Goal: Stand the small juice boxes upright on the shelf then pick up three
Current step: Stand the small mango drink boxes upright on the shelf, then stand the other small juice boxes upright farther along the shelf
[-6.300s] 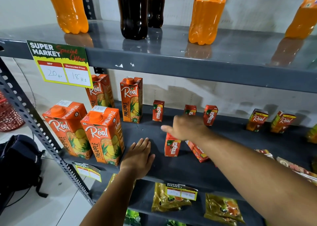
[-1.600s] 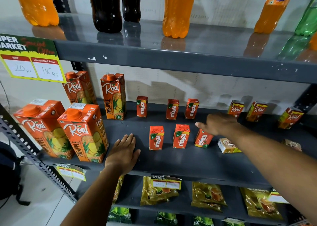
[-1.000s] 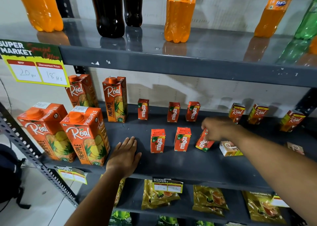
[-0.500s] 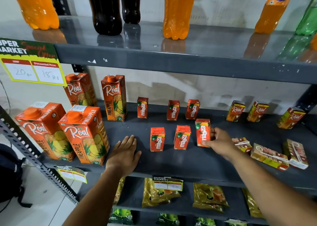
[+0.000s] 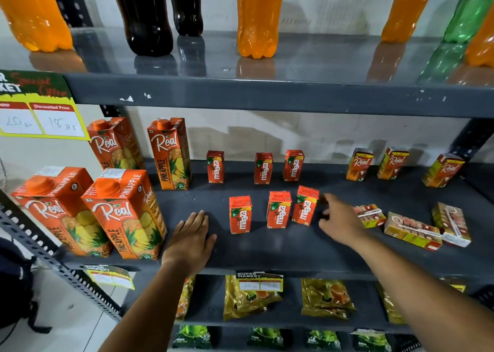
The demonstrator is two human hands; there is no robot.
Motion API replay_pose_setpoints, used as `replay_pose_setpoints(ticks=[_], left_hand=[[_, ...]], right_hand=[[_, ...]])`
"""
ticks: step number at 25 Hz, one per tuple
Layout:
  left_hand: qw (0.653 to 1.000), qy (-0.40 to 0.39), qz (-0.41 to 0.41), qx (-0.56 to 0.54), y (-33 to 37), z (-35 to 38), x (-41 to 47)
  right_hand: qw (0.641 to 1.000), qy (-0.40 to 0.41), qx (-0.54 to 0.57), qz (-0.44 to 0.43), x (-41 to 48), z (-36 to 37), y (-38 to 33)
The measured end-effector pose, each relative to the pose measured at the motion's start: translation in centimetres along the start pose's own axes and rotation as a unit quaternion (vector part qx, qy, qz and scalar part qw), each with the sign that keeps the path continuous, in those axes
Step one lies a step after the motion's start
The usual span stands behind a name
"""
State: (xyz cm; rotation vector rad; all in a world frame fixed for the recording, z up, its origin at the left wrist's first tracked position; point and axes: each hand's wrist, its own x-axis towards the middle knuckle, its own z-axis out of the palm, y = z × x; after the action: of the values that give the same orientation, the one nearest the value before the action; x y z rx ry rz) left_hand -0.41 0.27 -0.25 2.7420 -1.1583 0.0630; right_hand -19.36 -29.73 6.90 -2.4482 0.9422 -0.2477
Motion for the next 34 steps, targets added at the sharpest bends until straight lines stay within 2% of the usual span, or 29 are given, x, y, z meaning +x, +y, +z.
replay_pose_setpoints(ticks=[2, 4, 6, 8, 10, 15, 17, 19, 23, 27, 30, 34], left_hand=[[1.000, -0.002, -0.002, -0.006, -0.2, 0.0, 0.1], [1.000, 0.018, -0.002, -0.022, -0.2, -0.2, 0.1], [0.996, 0.080, -0.012, -0.039, 0.6, -0.5, -1.0], [0.985, 0.162, -0.017, -0.064, 1.8, -0.3, -3.1], [0.980, 0.181, 0.015, -0.079, 5.0, 0.3, -5.7], [0.983, 0.085, 0.146, -0.077, 18.0, 2.8, -5.8], [0.985, 0.063, 0.149, -0.052, 23.1, 2.3, -3.1], [0.991, 0.009, 0.123, -0.045, 26.1, 2.0, -1.0], [0.996, -0.009, 0.091, 0.002, 28.1, 3.2, -0.1], [0.997, -0.009, 0.073, 0.021, 28.4, 3.6, -0.2], [0.997, -0.011, 0.074, 0.018, 28.6, 3.3, -0.3], [0.997, -0.013, 0.078, 0.012, 28.4, 3.3, -0.3]], right_hand=[[0.995, 0.017, -0.092, -0.036, -0.1, -2.5, 1.6], [0.981, -0.027, -0.191, -0.033, -0.1, -4.7, 3.5], [0.962, -0.090, -0.255, -0.034, -0.1, -6.1, 4.8], [0.955, -0.108, -0.272, -0.037, 0.3, -6.5, 5.6], [0.959, -0.113, -0.257, -0.033, 1.1, -6.9, 6.3], [0.950, -0.159, -0.263, -0.053, 3.2, -8.2, 8.8], [0.949, -0.162, -0.258, -0.079, 3.5, -8.2, 9.9], [0.949, -0.154, -0.254, -0.108, 4.0, -8.6, 10.2], [0.941, -0.127, -0.226, -0.219, 4.7, -11.7, 9.0], [0.878, -0.148, -0.314, -0.329, 5.5, -13.0, 7.6], [0.855, -0.183, -0.340, -0.346, 5.8, -13.5, 7.5], [0.843, -0.194, -0.356, -0.354, 5.2, -14.4, 6.4]])
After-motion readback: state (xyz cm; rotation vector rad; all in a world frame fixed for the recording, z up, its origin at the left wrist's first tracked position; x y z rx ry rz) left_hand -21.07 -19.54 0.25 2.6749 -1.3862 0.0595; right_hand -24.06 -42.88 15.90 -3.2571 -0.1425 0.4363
